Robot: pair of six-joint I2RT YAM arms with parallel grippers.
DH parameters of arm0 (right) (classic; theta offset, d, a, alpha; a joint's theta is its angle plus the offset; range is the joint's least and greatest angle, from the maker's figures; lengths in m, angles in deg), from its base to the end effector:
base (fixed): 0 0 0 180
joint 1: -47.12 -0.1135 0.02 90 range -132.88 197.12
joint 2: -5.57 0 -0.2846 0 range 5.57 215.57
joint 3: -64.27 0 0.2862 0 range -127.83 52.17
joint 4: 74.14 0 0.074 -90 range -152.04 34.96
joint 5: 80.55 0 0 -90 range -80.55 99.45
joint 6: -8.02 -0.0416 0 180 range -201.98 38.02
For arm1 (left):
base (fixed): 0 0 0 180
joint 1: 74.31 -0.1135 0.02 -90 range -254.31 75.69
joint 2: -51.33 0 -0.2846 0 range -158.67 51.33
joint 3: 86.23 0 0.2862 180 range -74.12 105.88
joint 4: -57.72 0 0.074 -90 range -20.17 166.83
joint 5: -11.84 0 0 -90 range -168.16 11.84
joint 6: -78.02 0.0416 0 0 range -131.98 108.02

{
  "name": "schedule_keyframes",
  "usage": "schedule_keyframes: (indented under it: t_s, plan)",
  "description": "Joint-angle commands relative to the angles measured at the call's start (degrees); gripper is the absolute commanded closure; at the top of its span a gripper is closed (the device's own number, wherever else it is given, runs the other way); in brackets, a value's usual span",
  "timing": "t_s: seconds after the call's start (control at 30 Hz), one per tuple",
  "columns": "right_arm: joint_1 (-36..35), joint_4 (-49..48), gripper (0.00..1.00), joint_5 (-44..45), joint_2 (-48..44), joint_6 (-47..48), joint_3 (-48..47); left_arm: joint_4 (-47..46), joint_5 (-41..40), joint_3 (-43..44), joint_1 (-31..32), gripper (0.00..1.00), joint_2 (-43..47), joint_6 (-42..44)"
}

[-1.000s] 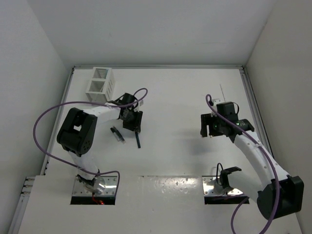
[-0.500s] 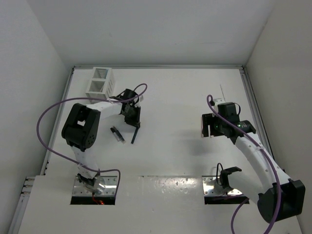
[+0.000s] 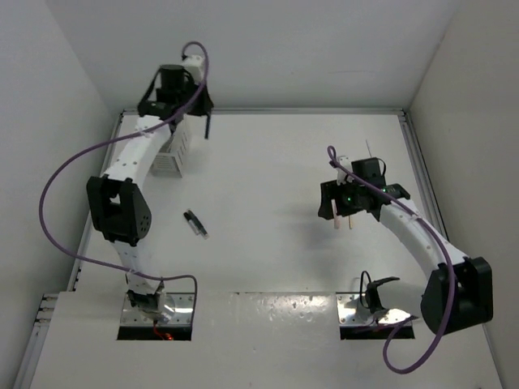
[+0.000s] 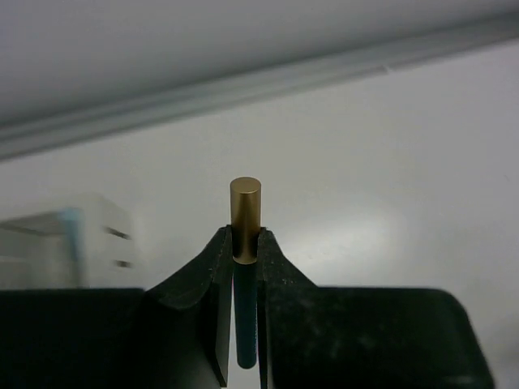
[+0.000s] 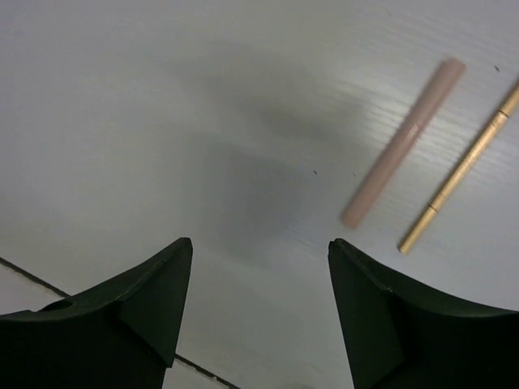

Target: Organize the makeup

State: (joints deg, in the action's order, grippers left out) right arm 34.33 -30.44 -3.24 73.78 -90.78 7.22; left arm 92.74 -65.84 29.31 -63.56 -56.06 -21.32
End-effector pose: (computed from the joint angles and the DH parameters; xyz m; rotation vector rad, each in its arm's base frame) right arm 0.2526 0.0667 0.2287 -0.1783 2.5423 0.4293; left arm 0.4804 -0.1002 0.3739 0.1613 2.0500 -0.4379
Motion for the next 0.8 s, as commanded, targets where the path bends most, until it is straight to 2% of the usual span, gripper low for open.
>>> schedule_keyframes:
  t_s: [0.0, 0.07, 0.13, 0.3, 0.53, 0.63, 0.77]
  plan:
    - [-1.09, -12.16, 0.31, -10.86, 3.93, 1.15, -6.01, -6.99, -6.86, 3.6, -6.69, 1.0, 2.98, 7.05]
    - [-1.88, -12.88, 0.33, -10.87, 8.16, 1.42, -8.83, -9.73, -7.39, 5.01, -10.47, 1.0, 0.97, 7.76]
    - [-2.49, -12.0, 0.33, -11.04, 14.13, 1.94, -15.77, -11.65, -7.39, 5.55, -13.27, 1.0, -0.35, 8.46]
    - [-4.51, -12.17, 0.34, -10.78, 21.26, 3.0, -23.94, -16.84, -5.11, 4.05, -15.23, 1.0, -3.25, 10.3]
    - [-5.4, -13.49, 0.34, -9.02, 24.87, 3.35, -24.4, -28.52, 0.51, 0.54, -16.46, 1.0, -8.35, 10.31]
    - [-5.66, -13.23, 0.34, -7.88, 25.31, 3.09, -23.96, -29.86, 4.2, -0.07, -16.46, 1.0, -9.59, 10.31]
    - [-5.57, -11.47, 0.34, -6.74, 25.4, 2.82, -23.26, -35.81, 5.26, -6.99, -16.46, 1.0, -9.51, 12.67]
